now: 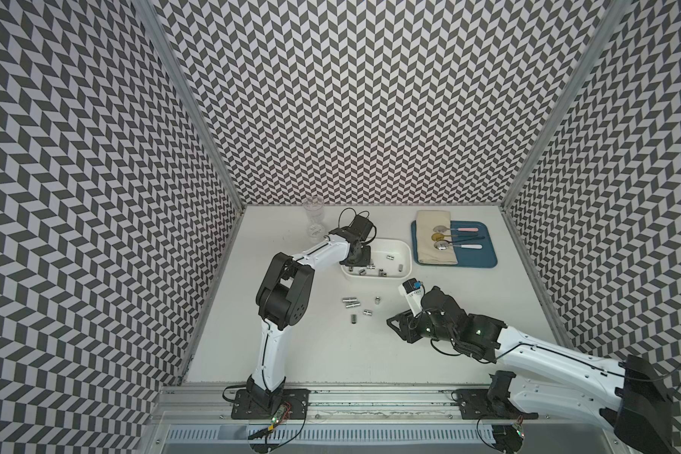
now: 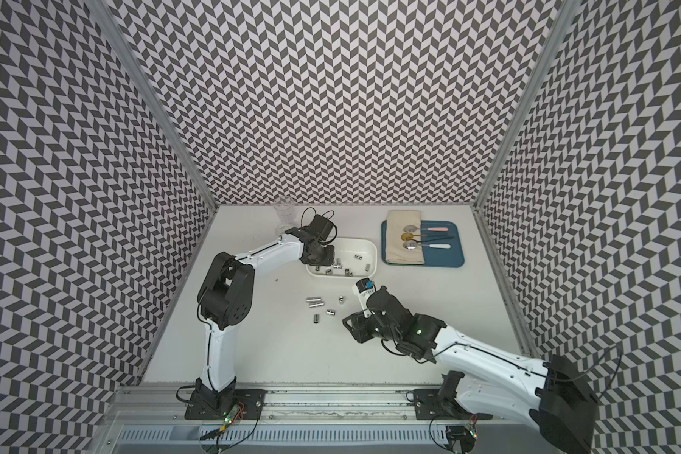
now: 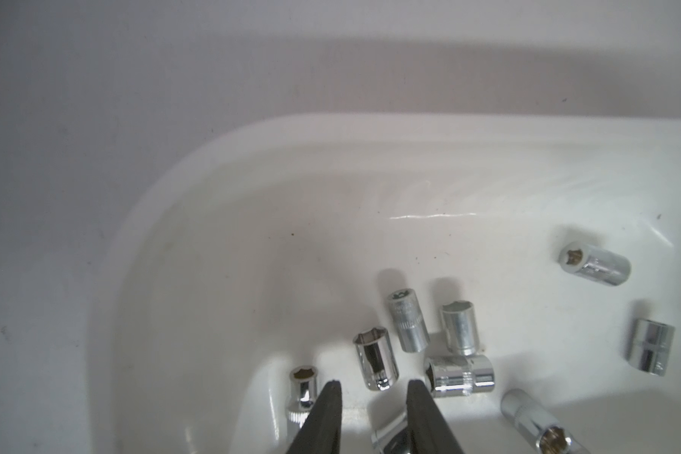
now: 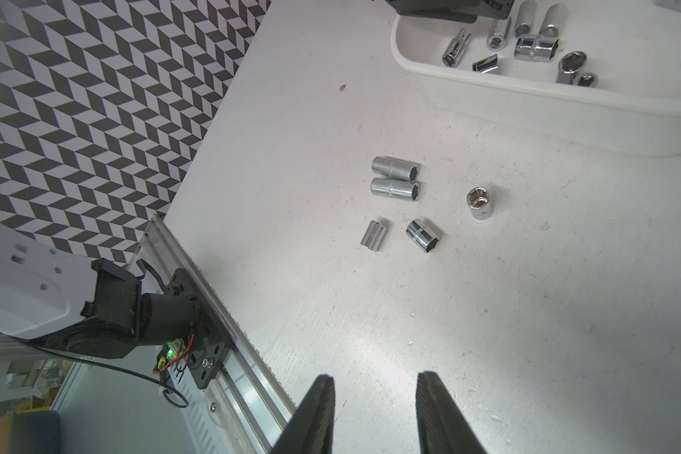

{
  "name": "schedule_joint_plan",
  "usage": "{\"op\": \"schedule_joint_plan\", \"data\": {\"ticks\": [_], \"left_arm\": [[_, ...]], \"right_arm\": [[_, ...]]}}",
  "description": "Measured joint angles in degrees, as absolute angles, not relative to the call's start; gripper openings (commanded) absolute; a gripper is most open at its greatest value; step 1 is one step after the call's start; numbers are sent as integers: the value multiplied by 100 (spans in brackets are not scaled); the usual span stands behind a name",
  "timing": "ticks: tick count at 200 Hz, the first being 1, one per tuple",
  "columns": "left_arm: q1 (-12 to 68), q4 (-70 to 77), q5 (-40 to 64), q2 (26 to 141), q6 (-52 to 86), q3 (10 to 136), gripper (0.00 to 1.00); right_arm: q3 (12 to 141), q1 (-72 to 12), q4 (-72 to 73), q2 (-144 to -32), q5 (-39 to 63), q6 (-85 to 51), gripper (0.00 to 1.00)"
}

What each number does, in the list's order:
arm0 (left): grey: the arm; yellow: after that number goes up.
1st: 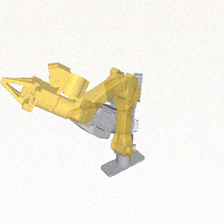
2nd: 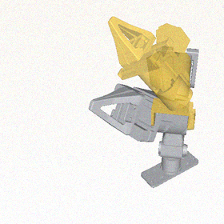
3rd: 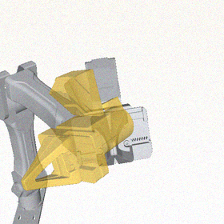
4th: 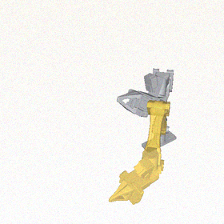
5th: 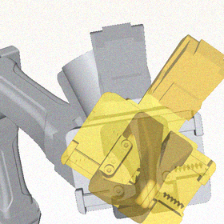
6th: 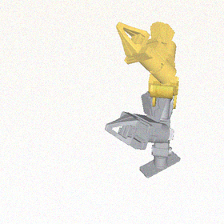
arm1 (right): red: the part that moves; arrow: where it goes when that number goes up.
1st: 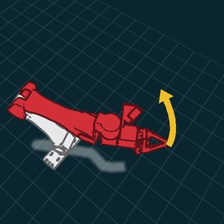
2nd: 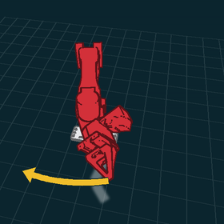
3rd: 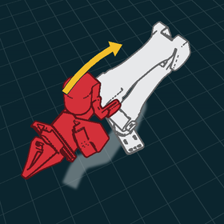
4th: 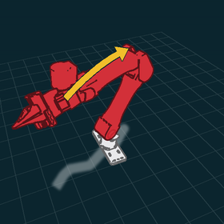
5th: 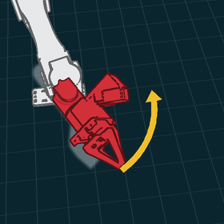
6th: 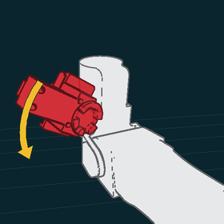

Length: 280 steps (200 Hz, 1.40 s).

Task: Put the socket on the desktop into the storage box
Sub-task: Place the socket head in the storage box, then pick up the socket head at the center of the board.

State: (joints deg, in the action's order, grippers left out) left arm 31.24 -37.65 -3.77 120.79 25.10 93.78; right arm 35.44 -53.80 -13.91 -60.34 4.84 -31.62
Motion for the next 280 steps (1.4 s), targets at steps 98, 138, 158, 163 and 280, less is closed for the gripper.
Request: {"op": "schedule_joint_plan", "data": {"ticks": [98,138,158,163,280], "left_arm": [[3124,-3409,-163,10503,2517,8438,32],[3124,-3181,-3,9638,2565,7487,32],[3103,-3068,89,9201,2628,6969,33],[3094,-3033,113,9091,2650,6834,33],[2652,-2714,589,6779,3070,4473,33]], "right_arm": [[3553,-5371,-1514,-6029,252,-3275,44],[3658,-5339,-1557,-6038,132,-3282,45],[3736,-5323,-1577,-6088,84,-3282,45],[3760,-5317,-1586,-6112,78,-3280,45],[4539,-5000,-1898,-7177,49,-3210,46]]}}
